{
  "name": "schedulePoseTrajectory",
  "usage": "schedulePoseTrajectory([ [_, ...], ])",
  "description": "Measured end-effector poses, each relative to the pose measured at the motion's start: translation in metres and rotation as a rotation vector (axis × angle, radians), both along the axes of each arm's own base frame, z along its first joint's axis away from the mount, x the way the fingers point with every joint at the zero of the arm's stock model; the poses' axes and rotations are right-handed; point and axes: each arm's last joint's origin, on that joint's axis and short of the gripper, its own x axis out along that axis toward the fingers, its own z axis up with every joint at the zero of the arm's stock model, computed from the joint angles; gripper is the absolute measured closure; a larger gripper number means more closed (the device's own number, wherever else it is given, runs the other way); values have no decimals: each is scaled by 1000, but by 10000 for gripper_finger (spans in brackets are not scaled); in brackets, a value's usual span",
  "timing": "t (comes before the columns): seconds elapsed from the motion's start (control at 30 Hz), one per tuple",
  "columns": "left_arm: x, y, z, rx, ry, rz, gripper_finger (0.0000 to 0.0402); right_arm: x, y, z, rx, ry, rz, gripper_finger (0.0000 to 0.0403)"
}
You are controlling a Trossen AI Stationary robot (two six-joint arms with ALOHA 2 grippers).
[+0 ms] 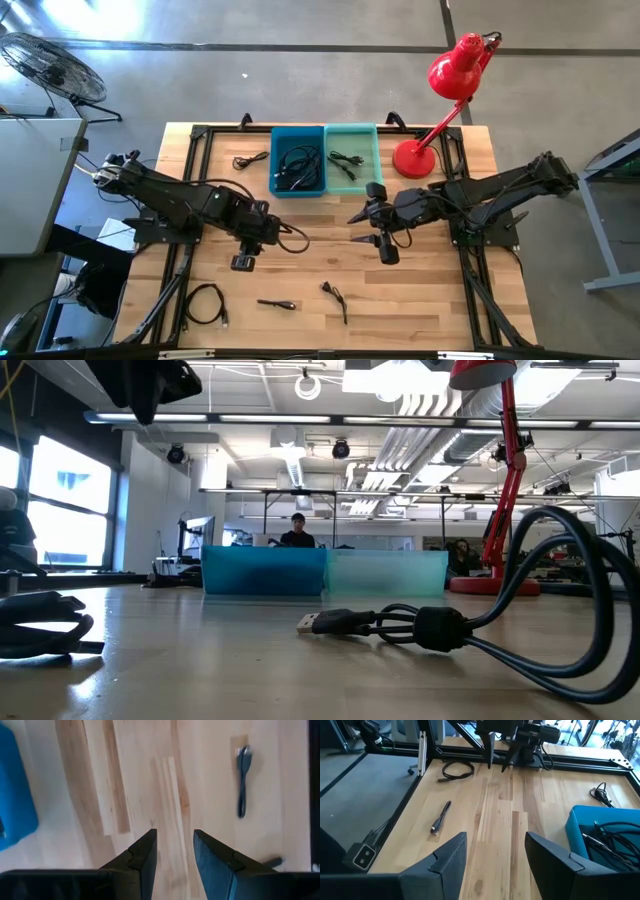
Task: Pick & Place USB Port
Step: Put the black USB cable into the green bin
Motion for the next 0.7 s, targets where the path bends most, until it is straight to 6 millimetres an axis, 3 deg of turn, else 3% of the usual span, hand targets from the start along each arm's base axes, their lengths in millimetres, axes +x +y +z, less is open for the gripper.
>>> schedulePoseTrajectory([
  [0.23, -11, 5, -1, 92, 103, -29, 277, 0, 0, 0, 1, -5, -2, 210],
  [0.47, -10, 7, 10, 179, 51, -117, 277, 1, -1, 1, -15, -18, -39, 210],
  [0.7, -13, 16, 9, 202, 105, -74, 277, 1, -2, 1, -15, -19, -50, 210],
])
